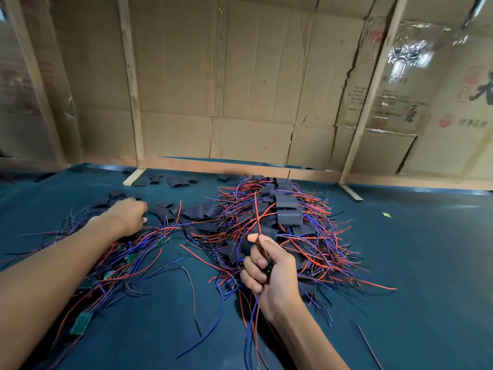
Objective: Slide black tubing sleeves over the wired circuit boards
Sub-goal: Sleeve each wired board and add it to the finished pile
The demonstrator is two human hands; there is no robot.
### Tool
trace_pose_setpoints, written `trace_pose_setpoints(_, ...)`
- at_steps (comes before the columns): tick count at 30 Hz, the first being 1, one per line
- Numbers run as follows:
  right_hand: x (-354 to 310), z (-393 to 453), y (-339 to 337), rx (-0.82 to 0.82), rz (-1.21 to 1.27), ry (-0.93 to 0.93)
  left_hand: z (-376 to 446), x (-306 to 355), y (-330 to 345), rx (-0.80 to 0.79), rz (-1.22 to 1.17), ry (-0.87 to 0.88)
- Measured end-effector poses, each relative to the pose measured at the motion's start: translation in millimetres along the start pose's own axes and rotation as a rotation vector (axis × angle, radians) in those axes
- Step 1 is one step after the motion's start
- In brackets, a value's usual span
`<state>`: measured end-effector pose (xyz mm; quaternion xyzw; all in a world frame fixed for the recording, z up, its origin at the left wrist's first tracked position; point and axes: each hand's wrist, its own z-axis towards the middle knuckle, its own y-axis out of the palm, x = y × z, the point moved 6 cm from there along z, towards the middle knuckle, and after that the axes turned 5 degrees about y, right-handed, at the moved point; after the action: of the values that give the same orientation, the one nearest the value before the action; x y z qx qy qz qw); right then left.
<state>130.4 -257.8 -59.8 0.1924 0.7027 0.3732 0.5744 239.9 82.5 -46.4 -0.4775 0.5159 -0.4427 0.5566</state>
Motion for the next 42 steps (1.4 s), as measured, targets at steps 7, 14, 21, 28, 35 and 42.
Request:
trace_pose_setpoints(7, -1, -1, 0, 0.011, -0.026, 0.012, -20, 14, -20, -0.097, 0.153, 0.06)
trace_pose_setpoints(14, -6, -3, 2, -0.017, -0.173, -0.031, -69, 69, -74, 0.535, -1.061, -0.005)
trace_pose_setpoints(21, 2, -7, 4, 0.027, -0.343, -0.046, -106, 175, -26, 0.31, -2.749, -0.191)
trace_pose_setpoints(28, 6, -5, -1, 0.032, -0.418, -0.057, -120, 178, -9, 0.318, -2.921, -0.295)
trace_pose_setpoints(35, 5, -6, 0, 0.007, -0.453, -0.068, -127, 178, -9, 0.227, -2.993, -0.298)
trace_pose_setpoints(42, 2, -7, 0, -0.013, -0.453, -0.069, -131, 181, -10, 0.216, -3.013, -0.334)
